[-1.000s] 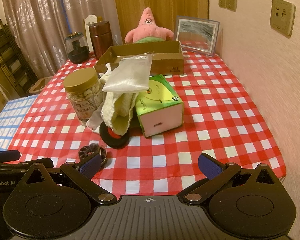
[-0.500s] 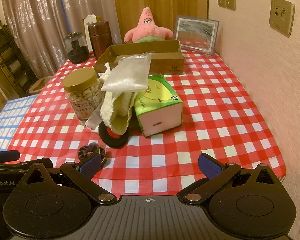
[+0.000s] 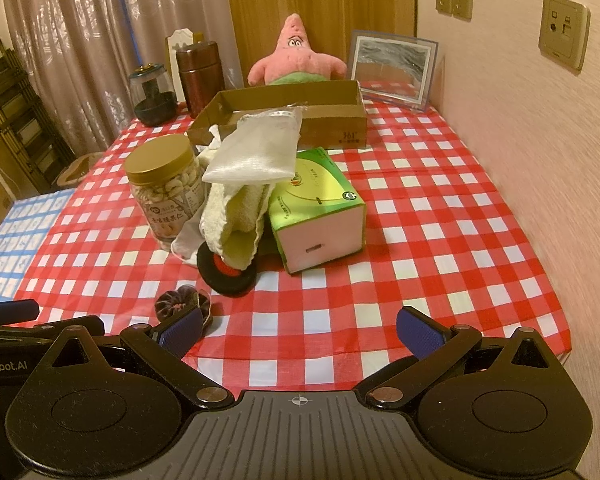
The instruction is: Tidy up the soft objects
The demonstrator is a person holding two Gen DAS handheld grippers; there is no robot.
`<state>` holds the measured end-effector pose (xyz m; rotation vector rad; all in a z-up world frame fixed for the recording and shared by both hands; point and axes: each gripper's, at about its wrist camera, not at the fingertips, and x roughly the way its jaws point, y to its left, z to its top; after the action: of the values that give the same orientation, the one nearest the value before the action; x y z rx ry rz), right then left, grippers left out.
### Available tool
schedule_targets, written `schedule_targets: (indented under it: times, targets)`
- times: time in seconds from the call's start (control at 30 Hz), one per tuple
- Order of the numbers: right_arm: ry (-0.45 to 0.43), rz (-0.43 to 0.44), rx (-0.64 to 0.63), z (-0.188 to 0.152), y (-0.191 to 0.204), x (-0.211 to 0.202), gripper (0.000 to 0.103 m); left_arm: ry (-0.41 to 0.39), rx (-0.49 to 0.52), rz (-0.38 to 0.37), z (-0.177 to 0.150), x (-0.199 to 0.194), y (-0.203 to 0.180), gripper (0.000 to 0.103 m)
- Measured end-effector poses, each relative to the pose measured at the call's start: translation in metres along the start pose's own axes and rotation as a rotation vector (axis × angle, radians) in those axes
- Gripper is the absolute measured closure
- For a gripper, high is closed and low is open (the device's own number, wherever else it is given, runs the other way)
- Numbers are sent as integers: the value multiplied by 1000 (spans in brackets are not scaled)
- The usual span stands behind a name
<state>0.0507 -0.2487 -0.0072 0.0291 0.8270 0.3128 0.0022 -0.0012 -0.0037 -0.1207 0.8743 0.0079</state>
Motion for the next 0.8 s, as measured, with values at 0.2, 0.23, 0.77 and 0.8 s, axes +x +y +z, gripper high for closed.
schedule_targets:
  times: [0.2, 0.23, 0.77, 0.8]
  targets:
    - [1, 0, 0, -1, 0, 1, 0, 7, -5, -4, 1, 1, 0, 6]
    - [1, 0, 0, 0, 0, 0, 0, 8, -6, -5, 1, 1, 0, 6]
    - [7, -4, 14, 1, -8, 14, 0, 55, -23, -11, 3, 26, 7, 6]
    - [5, -6, 19, 2, -9, 17, 0, 59, -22, -12, 3, 29, 8, 6]
